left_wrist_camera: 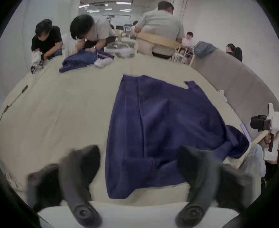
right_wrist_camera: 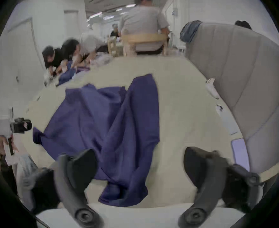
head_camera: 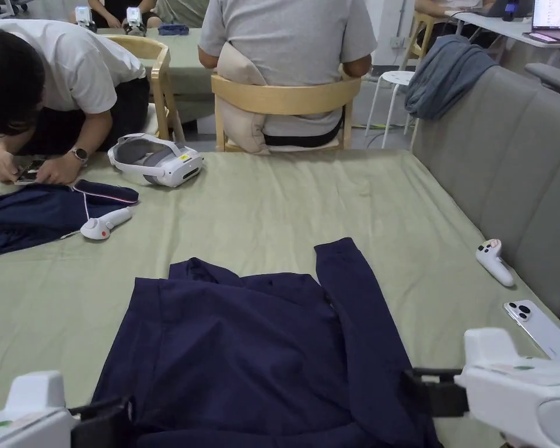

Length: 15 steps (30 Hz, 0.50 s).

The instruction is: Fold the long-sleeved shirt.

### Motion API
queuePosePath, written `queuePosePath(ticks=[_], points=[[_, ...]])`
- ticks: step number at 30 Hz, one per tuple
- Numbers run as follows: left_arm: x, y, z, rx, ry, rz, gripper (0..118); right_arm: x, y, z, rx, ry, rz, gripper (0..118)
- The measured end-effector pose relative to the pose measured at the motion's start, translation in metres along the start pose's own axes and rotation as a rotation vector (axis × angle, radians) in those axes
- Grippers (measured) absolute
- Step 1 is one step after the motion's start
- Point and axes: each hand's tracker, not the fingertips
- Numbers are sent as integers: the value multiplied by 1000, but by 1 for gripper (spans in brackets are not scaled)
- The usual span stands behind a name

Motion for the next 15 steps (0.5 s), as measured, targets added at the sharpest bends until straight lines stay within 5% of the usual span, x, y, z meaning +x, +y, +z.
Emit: queuePosePath(ticks=[1, 2, 6, 8, 9, 10, 11, 15], points=[[0, 7, 3, 42, -8, -17, 6, 5, 3, 2, -1, 3, -43, 11], [11, 15, 18, 59, -10, -43, 6, 10, 7, 5, 9, 2, -65, 1], [18, 43, 16, 104, -21, -78, 5, 14, -1, -5, -12, 1, -100, 1], [25, 56, 8, 108, -14, -96, 5, 11, -12, -14, -44, -27, -114, 15], [29, 63, 2, 112, -8, -120, 5, 2, -16, -13, -79, -42, -116, 58], [28, 67, -6, 111, -5, -133, 5, 0, -22, -22, -141, -45, -108, 88], [30, 74, -16, 105, -2, -140, 5, -3, -30, -29, -193, -59, -97, 102], [40, 96, -62, 51, -8, -166, 5, -13, -58, -49, -247, -39, -163, 73]])
